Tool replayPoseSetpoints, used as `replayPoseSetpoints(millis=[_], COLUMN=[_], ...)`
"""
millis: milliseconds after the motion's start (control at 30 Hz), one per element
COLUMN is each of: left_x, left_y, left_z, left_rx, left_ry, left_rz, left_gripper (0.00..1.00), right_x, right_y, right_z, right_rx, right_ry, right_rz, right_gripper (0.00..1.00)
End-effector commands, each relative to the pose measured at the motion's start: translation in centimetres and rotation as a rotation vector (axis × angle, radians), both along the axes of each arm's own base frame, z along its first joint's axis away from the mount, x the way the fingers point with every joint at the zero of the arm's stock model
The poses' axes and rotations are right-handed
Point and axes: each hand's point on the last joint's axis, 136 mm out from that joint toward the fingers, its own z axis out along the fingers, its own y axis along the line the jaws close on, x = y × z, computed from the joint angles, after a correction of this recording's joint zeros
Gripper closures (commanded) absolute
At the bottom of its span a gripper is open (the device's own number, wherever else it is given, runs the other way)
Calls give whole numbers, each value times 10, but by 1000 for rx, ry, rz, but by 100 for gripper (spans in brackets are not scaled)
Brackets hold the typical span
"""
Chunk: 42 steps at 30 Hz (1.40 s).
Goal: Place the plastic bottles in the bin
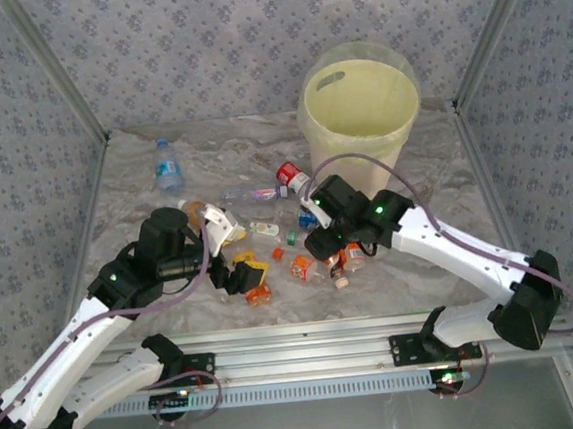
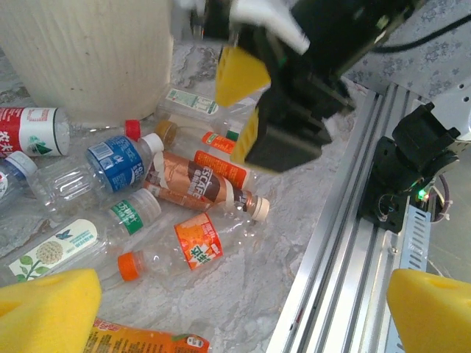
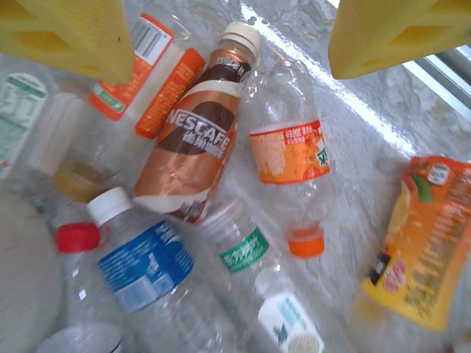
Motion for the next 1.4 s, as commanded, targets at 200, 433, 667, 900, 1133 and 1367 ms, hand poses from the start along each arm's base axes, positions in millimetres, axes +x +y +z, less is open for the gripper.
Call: replayPoseSetpoints(millis=[200, 433, 667, 900, 1133, 1367], left_x=[3, 3, 2, 0, 1, 1], left_y=[8, 11, 19, 22, 22, 21], left_z=[8, 11, 16, 20, 18, 17], left_rx=[-12, -17, -29, -53, -53, -55], left_ry=[-46, -62, -95, -110, -103, -96], left_rz=[50, 62, 89, 103, 105, 105], left_gripper=[0, 0, 0, 0, 0, 0], right_x=[-12, -15, -16, -15, -14, -15], right_y=[26, 37, 47, 53, 55, 54], right_z=[-50, -74, -95, -109, -125, -137], right_rx=[-7, -45, -80, -105, -154, -197], right_ry=[90, 125, 177, 201, 214, 218], right_rz=[29, 62, 102, 119, 125, 128], right_gripper=[30, 30, 30, 31, 30, 29])
